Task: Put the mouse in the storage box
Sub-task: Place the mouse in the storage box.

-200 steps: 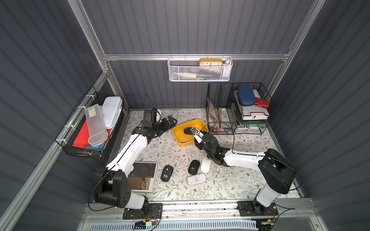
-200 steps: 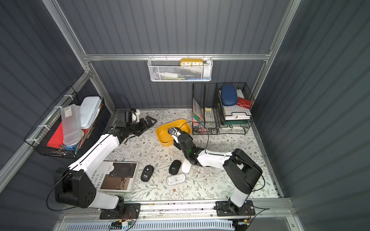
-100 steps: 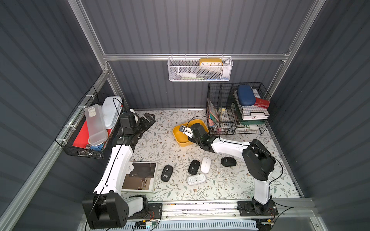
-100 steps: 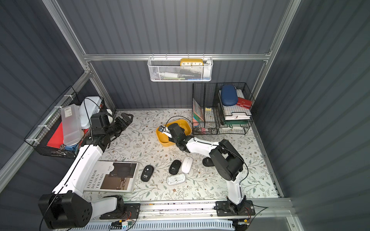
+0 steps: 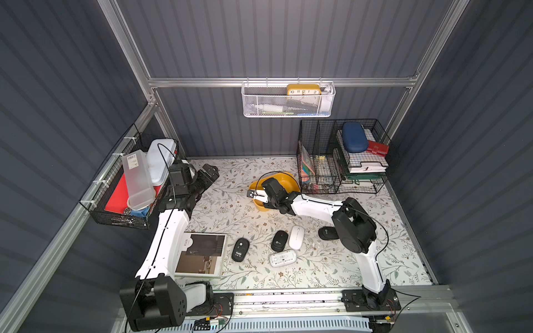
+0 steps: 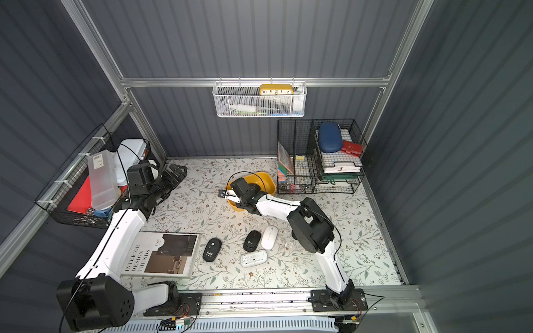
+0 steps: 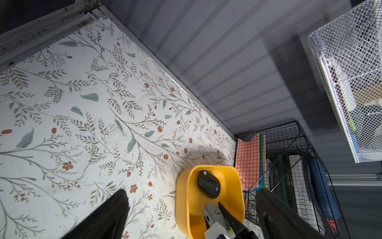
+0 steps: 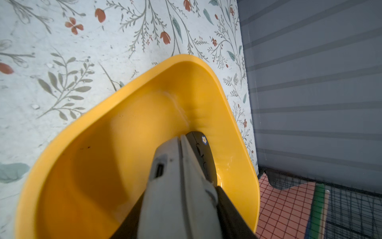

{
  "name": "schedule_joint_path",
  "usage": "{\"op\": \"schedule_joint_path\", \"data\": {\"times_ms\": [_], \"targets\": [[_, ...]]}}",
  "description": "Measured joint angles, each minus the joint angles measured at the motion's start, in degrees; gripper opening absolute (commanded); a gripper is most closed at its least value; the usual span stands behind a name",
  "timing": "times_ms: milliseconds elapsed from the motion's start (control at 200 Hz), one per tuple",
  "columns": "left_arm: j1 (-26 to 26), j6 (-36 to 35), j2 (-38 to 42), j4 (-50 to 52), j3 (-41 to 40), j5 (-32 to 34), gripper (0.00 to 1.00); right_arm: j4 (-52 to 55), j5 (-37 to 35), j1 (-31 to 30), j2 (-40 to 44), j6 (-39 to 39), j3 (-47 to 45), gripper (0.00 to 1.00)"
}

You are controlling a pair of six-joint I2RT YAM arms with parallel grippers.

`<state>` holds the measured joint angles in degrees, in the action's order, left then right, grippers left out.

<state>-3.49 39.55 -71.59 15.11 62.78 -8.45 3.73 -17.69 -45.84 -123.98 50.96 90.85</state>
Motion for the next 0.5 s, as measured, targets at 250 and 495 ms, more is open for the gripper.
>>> {"op": "schedule_joint_path", "data": {"times_ms": [250, 495], "targets": [[-1.1, -0.6, 0.7, 0.0, -0.1, 0.2, 0.99, 1.7, -0.9, 0.3, -3.7, 2.6, 4.5, 0.18], [-2.2, -0.9, 1.2, 0.0, -0.1, 0.7, 0.99, 2.3, -2.7, 1.0, -7.1, 4.0, 8.0, 0.23]]}}
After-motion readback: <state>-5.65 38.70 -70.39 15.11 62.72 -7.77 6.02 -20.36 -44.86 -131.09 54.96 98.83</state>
